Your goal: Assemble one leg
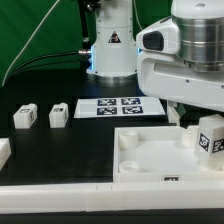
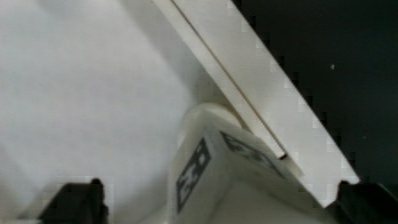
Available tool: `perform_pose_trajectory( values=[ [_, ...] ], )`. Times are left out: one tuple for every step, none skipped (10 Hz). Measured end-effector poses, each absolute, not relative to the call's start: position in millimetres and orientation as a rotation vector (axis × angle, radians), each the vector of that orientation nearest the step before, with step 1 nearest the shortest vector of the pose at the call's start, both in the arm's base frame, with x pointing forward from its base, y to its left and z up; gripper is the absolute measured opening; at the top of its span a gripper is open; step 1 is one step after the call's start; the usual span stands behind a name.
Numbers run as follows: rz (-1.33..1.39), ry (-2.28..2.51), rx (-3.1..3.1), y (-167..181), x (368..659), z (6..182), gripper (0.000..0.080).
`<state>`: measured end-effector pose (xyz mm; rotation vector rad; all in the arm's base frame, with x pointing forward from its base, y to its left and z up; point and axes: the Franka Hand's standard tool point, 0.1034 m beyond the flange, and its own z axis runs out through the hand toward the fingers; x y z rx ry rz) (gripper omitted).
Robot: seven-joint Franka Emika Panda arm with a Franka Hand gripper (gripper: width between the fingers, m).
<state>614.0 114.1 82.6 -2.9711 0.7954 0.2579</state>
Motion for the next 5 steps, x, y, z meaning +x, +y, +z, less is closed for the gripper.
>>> perform_pose_trajectory(
  values=[
    [0.267, 0.573, -3.041, 114.3, 614.6, 84.8, 0.0648],
    [0.269, 0.362, -3.077, 115.0, 616.0, 85.5, 0.0648],
    [0.270, 0.141, -3.095, 114.6, 615.8, 85.0, 0.0648],
    [0.267, -0.001, -3.092, 115.9, 615.4, 84.7, 0.0648],
    [0.264, -0.131, -3.083, 116.8, 615.2, 84.6, 0.0648]
  ],
)
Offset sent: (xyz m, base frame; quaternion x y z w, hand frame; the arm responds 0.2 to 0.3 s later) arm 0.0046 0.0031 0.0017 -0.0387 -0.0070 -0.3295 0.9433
